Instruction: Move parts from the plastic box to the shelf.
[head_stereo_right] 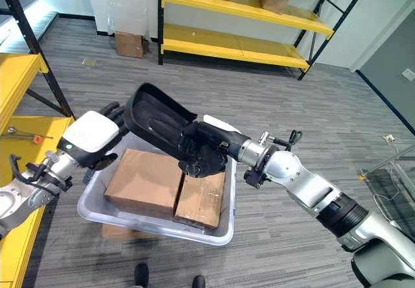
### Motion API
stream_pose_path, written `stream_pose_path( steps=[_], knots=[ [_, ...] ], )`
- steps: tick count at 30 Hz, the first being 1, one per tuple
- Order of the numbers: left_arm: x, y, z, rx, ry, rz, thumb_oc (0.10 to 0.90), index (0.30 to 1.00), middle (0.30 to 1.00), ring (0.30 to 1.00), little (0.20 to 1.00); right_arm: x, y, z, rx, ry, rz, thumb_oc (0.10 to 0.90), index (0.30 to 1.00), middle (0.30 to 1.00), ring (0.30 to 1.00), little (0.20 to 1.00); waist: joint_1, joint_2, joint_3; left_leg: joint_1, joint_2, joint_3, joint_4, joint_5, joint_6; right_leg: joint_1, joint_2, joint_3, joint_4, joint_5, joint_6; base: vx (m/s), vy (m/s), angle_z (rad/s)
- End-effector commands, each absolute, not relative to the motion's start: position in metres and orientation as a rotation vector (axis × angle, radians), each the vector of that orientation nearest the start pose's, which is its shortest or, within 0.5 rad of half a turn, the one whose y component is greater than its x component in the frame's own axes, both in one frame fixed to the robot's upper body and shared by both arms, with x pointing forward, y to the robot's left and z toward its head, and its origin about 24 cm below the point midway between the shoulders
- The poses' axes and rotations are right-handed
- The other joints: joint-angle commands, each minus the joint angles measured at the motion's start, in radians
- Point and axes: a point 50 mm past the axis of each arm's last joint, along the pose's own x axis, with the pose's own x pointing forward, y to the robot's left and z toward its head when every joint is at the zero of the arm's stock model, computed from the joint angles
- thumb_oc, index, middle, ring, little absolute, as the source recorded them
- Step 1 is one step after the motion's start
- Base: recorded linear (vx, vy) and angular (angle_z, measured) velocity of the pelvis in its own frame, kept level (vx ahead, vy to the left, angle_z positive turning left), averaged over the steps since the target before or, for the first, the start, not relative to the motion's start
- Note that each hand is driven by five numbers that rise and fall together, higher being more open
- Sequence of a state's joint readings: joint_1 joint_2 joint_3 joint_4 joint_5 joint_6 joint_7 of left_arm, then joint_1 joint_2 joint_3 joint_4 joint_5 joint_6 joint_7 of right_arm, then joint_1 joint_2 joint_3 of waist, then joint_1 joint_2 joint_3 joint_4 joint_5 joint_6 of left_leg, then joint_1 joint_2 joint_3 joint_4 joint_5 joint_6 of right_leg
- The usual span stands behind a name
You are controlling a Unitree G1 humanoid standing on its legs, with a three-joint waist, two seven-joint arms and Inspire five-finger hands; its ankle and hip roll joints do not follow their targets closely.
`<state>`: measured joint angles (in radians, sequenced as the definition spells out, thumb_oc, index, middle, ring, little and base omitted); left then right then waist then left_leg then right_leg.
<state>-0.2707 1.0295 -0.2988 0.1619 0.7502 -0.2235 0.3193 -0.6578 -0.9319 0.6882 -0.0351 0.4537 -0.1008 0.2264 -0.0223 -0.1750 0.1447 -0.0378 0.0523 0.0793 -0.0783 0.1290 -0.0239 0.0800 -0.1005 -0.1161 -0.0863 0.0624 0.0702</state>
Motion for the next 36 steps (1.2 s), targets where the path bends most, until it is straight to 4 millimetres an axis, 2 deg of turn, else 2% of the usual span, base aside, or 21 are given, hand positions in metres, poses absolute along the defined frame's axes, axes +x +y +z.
stream_pose_path(
  steps=[1,8,10,13,14,20,27,36],
  knots=[
    [0.291,0.272,0.155,1.643,-0.513,0.064,0.9,1.0,1.0,1.0,1.0,0.303,-0.141,0.213,-0.619,-0.505,0.746,0.4,0.3,0.3,0.3,0.3,0.011,0.035,-0.168,0.069,0.074,0.025,-0.009,-0.086,-0.033,-0.021,-0.035,0.023,0.048,-0.041,0.073,0.0,0.0,0.0],
    [0.287,0.282,0.14,1.675,-0.456,0.055,0.9,1.0,1.0,1.0,1.0,0.284,-0.122,0.238,-0.835,-0.733,0.794,0.4,0.3,0.3,0.3,0.3,0.01,0.044,-0.169,0.074,0.074,0.03,-0.009,-0.09,-0.033,-0.021,-0.036,0.026,0.048,-0.045,0.073,0.0,0.0,0.0],
    [0.286,0.283,0.139,1.679,-0.449,0.053,0.9,1.0,1.0,1.0,1.0,0.283,-0.12,0.238,-0.881,-0.754,0.794,0.4,0.3,0.3,0.3,0.3,0.01,0.047,-0.168,0.075,0.074,0.03,-0.009,-0.091,-0.033,-0.021,-0.035,0.028,0.049,-0.046,0.073,0.01,-0.003,-0.03],
    [0.283,0.294,0.131,1.701,-0.403,0.067,0.9,1.0,1.0,1.0,1.0,0.28,-0.115,0.239,-1.146,-0.86,0.782,0.4,0.3,0.3,0.3,0.3,0.012,0.047,-0.166,0.077,0.075,0.033,-0.009,-0.091,-0.034,-0.022,-0.034,0.03,0.051,-0.048,0.073,0.02,-0.007,-0.09],
    [0.283,0.295,0.131,1.699,-0.402,0.069,0.9,1.0,1.0,1.0,1.0,0.28,-0.114,0.238,-1.15,-0.863,0.782,0.4,0.3,0.3,0.3,0.3,0.011,0.051,-0.166,0.077,0.075,0.033,-0.009,-0.091,-0.034,-0.022,-0.034,0.031,0.052,-0.048,0.073,0.02,-0.01,-0.06],
    [0.278,0.301,0.129,1.725,-0.393,0.091,0.9,1.0,1.0,1.0,1.0,0.275,-0.106,0.236,-1.451,-0.987,0.806,0.4,0.3,0.3,0.3,0.3,0.017,0.051,-0.16,0.076,0.074,0.028,-0.009,-0.092,-0.034,-0.021,-0.033,0.029,0.052,-0.053,0.073,0.0,-0.004,-0.01],
    [0.274,0.303,0.127,1.727,-0.393,0.1,0.9,1.0,1.0,1.0,1.0,0.279,-0.104,0.235,-1.56,-1.026,0.789,0.4,0.3,0.3,0.3,0.3,0.019,0.056,-0.155,0.078,0.073,0.024,-0.009,-0.094,-0.033,-0.017,-0.034,0.025,0.053,-0.057,0.072,0.0,0.0,0.0],
    [0.261,0.317,0.122,1.753,-0.358,0.135,0.9,1.0,1.0,1.0,1.0,0.292,-0.125,0.226,-1.648,-0.945,0.728,0.4,0.3,0.3,0.3,0.3,0.027,0.056,-0.152,0.08,0.07,0.02,-0.009,-0.097,-0.032,-0.009,-0.035,0.019,0.048,-0.059,0.072,0.0,0.0,0.0]
  ],
)
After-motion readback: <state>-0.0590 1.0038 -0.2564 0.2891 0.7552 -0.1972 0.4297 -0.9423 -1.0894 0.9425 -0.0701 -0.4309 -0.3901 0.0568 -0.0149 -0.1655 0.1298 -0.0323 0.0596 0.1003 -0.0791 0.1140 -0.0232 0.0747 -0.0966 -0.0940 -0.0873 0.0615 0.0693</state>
